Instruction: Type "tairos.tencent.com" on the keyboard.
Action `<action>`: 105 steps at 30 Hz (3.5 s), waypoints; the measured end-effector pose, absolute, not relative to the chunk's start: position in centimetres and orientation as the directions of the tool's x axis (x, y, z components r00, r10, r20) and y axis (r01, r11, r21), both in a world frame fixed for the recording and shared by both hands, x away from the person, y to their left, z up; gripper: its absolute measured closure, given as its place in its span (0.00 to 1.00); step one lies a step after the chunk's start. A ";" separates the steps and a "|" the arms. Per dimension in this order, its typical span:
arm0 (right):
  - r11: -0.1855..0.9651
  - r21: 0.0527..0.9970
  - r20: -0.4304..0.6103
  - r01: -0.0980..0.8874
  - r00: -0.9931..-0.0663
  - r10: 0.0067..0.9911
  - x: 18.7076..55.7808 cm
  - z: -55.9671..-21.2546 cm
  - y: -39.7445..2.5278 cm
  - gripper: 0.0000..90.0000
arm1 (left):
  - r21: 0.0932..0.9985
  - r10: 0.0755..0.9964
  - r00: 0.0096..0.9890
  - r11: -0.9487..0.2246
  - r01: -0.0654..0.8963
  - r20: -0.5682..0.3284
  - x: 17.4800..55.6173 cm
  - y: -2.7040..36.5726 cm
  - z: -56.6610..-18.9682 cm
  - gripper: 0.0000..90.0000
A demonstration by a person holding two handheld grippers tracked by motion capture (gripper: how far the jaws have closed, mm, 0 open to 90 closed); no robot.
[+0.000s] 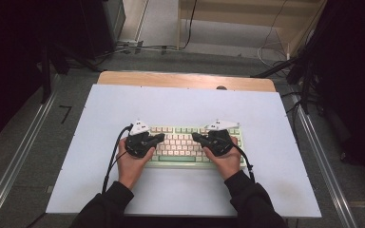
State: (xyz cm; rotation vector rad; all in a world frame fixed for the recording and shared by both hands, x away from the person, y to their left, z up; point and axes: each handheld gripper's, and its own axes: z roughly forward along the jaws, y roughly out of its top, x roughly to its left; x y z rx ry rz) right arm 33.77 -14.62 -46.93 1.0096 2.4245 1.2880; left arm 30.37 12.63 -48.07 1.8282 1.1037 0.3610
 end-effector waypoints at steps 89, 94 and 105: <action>0.383 0.776 0.126 0.501 -0.719 0.684 34.0 -47.8 -15.4 0.98 | 0.815 0.816 0.545 -0.176 0.552 -0.192 29.3 13.9 -48.9 1.00; 0.382 0.778 0.125 0.499 -0.719 0.684 34.0 -47.8 -15.5 0.98 | 0.814 0.818 0.543 -0.177 0.554 -0.192 29.3 14.0 -48.9 1.00; 0.380 0.778 0.127 0.499 -0.718 0.684 33.9 -47.7 -15.6 0.98 | 0.804 0.817 0.547 -0.195 0.562 -0.184 29.3 13.9 -49.2 1.00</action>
